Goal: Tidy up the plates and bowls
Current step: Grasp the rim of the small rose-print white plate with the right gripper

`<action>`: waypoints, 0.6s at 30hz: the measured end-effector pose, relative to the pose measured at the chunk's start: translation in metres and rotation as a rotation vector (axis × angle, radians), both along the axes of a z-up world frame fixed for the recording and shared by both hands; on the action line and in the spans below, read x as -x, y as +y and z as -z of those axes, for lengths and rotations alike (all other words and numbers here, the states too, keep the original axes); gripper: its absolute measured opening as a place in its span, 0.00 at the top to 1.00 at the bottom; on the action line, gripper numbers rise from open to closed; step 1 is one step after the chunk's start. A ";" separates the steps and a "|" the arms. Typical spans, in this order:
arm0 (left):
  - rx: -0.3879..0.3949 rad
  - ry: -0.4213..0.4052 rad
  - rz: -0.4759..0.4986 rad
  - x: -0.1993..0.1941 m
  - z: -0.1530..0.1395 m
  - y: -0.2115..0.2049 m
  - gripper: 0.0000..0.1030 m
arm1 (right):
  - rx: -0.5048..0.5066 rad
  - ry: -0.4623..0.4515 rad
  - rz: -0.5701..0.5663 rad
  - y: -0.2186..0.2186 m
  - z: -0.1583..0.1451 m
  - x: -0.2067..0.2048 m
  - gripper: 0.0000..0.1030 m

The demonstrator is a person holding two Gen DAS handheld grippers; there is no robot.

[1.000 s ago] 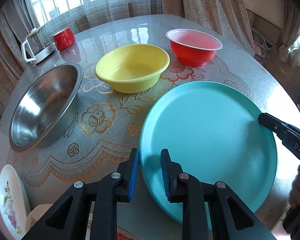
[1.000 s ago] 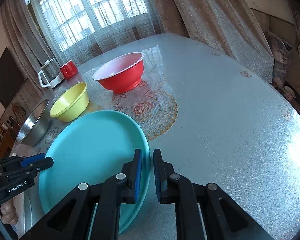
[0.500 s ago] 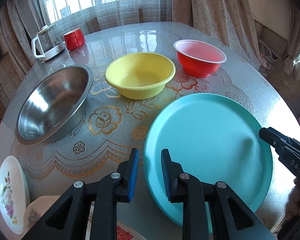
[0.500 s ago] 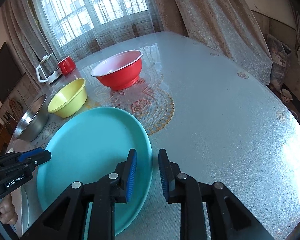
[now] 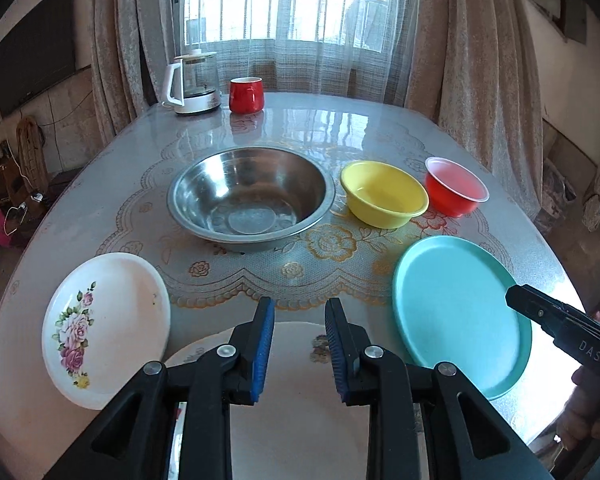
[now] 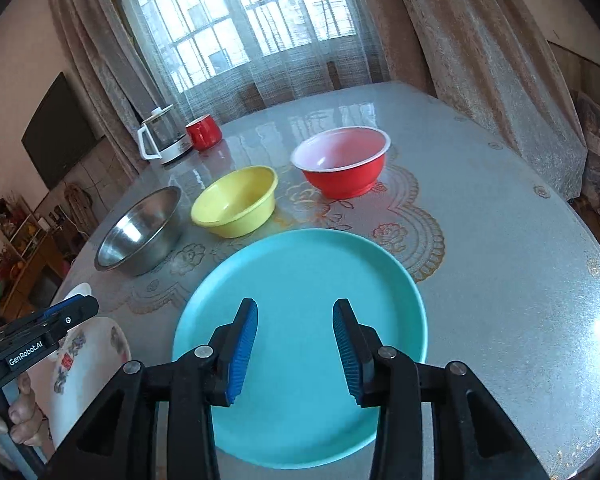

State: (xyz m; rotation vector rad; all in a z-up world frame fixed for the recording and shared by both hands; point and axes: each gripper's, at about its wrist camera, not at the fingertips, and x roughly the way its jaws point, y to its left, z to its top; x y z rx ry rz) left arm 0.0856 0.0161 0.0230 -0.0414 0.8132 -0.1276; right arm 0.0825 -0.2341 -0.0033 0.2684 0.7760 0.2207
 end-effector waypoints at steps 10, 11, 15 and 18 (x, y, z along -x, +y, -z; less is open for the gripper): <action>0.037 -0.044 -0.278 0.035 0.004 0.136 0.72 | -0.109 0.095 -0.340 0.132 -0.001 -0.014 0.60; 0.038 -0.042 -0.307 0.037 0.007 0.149 0.72 | -0.112 0.101 -0.361 0.144 -0.002 -0.017 0.60; 0.068 -0.024 -0.392 0.044 0.021 0.192 0.67 | -0.094 0.107 -0.430 0.187 -0.005 -0.027 0.60; 0.099 -0.006 -0.427 0.045 0.031 0.213 0.64 | -0.098 0.146 -0.455 0.214 0.000 -0.045 0.61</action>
